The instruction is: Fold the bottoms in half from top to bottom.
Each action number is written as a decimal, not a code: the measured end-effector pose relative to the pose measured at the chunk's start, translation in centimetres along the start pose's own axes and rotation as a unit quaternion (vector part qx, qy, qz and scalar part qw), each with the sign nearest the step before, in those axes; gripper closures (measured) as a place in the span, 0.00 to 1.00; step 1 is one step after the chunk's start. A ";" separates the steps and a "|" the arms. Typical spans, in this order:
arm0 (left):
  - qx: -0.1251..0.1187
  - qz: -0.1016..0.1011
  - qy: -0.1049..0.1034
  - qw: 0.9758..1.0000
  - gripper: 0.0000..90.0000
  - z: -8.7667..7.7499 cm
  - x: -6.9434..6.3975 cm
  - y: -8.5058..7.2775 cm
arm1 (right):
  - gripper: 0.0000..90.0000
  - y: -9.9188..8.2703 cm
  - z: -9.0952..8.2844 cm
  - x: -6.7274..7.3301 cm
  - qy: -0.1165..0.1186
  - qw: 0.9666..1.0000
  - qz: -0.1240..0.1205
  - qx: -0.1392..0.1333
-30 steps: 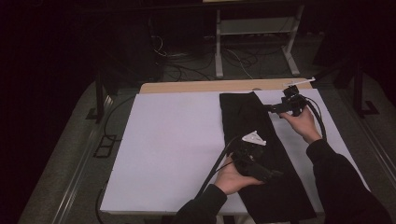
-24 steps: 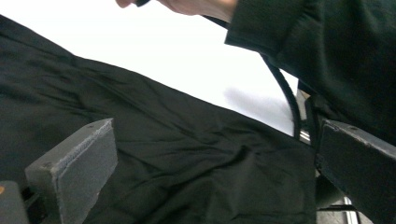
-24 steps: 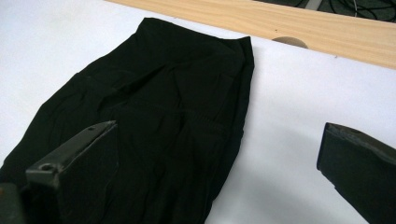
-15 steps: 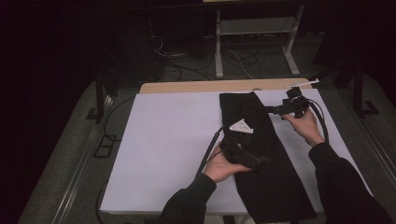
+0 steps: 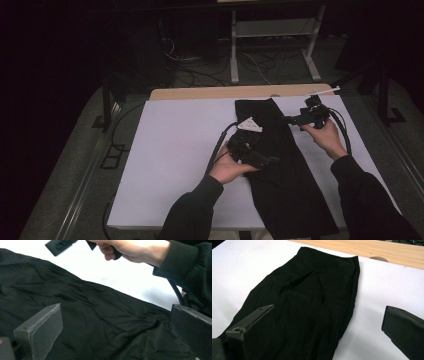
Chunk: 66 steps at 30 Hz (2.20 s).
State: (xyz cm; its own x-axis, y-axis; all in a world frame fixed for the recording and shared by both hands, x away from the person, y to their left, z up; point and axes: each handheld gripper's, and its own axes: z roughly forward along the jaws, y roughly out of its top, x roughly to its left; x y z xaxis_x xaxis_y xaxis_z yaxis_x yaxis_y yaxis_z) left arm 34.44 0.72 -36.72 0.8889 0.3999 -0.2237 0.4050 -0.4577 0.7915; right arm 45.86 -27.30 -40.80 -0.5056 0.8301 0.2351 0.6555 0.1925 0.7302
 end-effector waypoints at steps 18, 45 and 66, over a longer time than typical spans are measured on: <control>0.000 0.027 0.025 0.999 0.00 -1.4 2.6 1.5 | 0.00 -0.7 -0.3 -0.3 0.002 1.000 0.006 -0.001; -0.054 0.002 0.043 0.998 0.00 -2.1 8.1 2.3 | 0.00 -1.3 -1.1 -0.7 0.004 1.000 0.011 -0.004; -0.074 -0.032 0.045 0.996 0.00 -1.6 12.3 1.3 | 0.00 -1.5 0.1 -0.7 0.020 1.000 0.019 -0.009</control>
State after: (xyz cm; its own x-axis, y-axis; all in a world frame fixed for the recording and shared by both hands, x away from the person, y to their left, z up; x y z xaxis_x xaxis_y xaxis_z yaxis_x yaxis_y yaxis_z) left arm 45.57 6.28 -37.51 0.8364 0.4976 -0.2298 0.4188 -0.3097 0.8536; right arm 45.31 -28.11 -42.13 -0.5032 0.8150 0.2875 0.6642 0.1519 0.7319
